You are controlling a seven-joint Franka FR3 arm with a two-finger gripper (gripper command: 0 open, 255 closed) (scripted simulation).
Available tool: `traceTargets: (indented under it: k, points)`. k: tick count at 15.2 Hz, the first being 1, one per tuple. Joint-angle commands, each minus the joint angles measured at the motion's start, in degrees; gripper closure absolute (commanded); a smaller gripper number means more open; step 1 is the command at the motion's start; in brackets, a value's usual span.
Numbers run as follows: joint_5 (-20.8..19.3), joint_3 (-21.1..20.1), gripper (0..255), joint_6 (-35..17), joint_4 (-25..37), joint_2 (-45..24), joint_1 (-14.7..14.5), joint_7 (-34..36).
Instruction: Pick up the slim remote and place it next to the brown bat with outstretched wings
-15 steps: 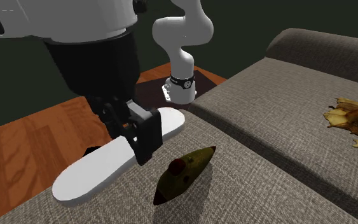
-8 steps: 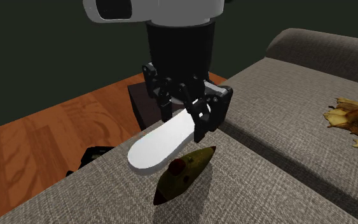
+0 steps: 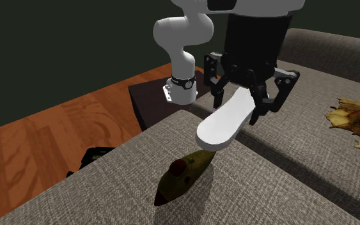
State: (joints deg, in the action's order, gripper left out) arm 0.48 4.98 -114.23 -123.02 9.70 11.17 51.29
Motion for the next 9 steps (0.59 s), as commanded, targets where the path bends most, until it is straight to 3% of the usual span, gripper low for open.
traceTargets:
  k: [1,9]
  points:
    - [0.2,-1.6,255,-0.2,-1.1,0.9,-1.2,2.8]
    - [1.4,-8.6,255,-0.5,-2.5,2.3,-6.1,14.0]
